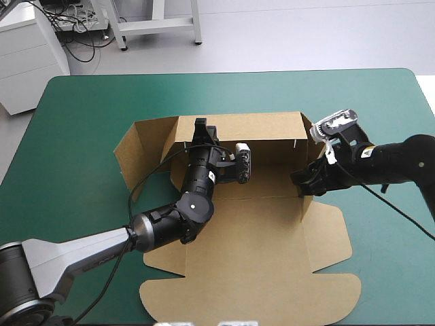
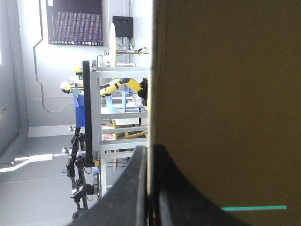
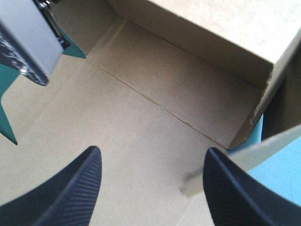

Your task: Fold the box

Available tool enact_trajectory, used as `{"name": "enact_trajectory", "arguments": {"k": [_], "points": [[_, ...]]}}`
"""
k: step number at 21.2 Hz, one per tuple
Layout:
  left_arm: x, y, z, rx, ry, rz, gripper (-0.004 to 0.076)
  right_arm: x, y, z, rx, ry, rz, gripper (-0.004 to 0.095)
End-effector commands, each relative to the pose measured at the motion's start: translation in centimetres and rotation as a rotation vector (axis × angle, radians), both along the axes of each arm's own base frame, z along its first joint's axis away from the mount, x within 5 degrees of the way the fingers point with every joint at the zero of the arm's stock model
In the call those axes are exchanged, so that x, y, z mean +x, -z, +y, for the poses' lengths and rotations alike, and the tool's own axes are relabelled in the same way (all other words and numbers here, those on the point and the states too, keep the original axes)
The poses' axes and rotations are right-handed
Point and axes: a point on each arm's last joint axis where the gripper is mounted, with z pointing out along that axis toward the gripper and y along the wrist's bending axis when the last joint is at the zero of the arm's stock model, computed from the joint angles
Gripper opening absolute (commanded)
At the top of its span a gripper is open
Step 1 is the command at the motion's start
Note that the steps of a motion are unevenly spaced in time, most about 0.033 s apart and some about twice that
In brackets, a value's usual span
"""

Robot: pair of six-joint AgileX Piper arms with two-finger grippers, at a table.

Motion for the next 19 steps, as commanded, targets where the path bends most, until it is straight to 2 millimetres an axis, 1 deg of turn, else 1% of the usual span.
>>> {"name": "enact_trajectory", "arguments": {"k": [1,2,3,4,6,7,9,11,14,16,19], "points": [[-0.2,-3.1,0.4,-0.027,-0.001,-0.127,-0.0032,-2.1,-4.4,-0.1,0.08,0.018,-0.122,0.0572],[-0.2,-3.1,0.4,-0.027,-0.001,-0.127,-0.0032,-2.4,-5.0,-0.1,0.087,0.022,-0.128,0.0572],[-0.2,-3.1,0.4,-0.027,-0.001,-0.127,-0.0032,-2.7,-6.1,-0.2,0.097,0.039,-0.149,0.0572],[-0.2,-3.1,0.4,-0.027,-0.001,-0.127,-0.0032,-2.8,-6.8,-0.4,0.099,0.059,-0.161,0.0572],[-0.2,-3.1,0.4,-0.027,-0.001,-0.127,-0.0032,-3.0,-9.4,-1.4,0.061,0.165,-0.238,0.0572],[-0.2,-3.1,0.4,-0.027,-0.001,-0.127,-0.0032,-2.8,-10.2,-1.8,0.046,0.212,-0.254,0.0572],[-0.2,-3.1,0.4,-0.027,-0.001,-0.127,-0.0032,-1.8,-11.7,-2.8,-0.043,0.31,-0.287,0.0572],[-0.2,-3.1,0.4,-0.027,-0.001,-0.127,-0.0032,0.1,-12.7,-3.3,-0.105,0.371,-0.292,0.0572],[-0.2,-3.1,0.4,-0.027,-0.005,-0.129,-0.0032,3.8,-12.5,-3.1,-0.136,0.395,-0.281,0.0572],[-0.2,-3.1,0.4,-0.027,-0.005,-0.129,-0.0032,6.1,-11.8,-3.2,-0.15,0.411,-0.254,0.0572],[-0.2,-3.1,0.4,-0.027,-0.005,-0.129,-0.0032,8.8,-10.7,-3.8,-0.164,0.44,-0.217,0.0572]]}}
